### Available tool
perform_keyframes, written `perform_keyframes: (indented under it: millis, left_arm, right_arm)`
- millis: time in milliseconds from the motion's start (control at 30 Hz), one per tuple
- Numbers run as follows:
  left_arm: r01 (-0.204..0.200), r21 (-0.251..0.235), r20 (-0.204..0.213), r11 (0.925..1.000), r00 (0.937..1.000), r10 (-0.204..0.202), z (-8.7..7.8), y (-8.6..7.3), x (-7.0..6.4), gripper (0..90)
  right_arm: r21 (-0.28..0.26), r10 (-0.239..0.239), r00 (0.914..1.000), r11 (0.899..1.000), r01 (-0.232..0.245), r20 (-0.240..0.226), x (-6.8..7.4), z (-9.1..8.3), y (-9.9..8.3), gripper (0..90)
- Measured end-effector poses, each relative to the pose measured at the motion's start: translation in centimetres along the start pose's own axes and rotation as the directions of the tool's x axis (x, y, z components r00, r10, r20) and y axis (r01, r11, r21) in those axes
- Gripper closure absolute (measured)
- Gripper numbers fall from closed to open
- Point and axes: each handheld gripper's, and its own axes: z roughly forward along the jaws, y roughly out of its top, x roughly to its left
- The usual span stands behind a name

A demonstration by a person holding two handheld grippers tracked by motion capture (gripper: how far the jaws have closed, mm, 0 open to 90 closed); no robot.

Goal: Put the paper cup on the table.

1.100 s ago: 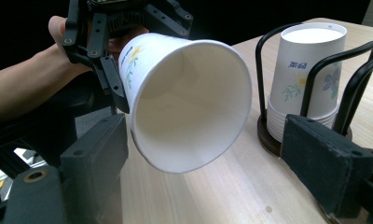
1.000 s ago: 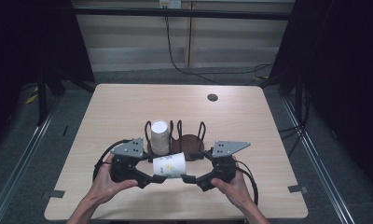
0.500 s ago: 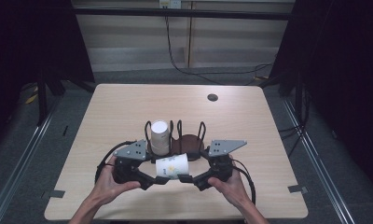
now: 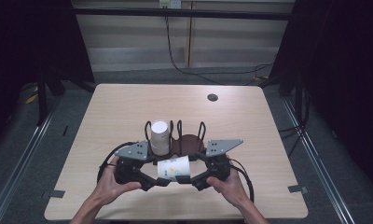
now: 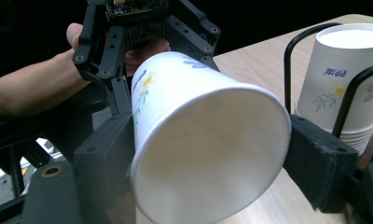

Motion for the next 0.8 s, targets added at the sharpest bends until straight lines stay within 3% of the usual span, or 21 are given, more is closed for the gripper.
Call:
perform_keyframes:
  millis: [533, 800]
  left_arm:
    - [0.024, 0.021, -0.031, 0.9995, 0.9992, -0.023, 0.43, -0.37, 0.40, 28.2]
    - [0.039, 0.032, -0.052, 0.9987, 0.9980, -0.037, 0.57, -0.50, 0.49, 16.2]
  right_arm:
    - [0.013, 0.007, 1.0000, 1.000, -0.007, 0.005, -0.11, -0.01, 0.15, 29.6]
    - [0.012, -0.006, 0.9999, 1.000, 0.005, 0.016, -0.14, -0.18, 0.21, 30.4]
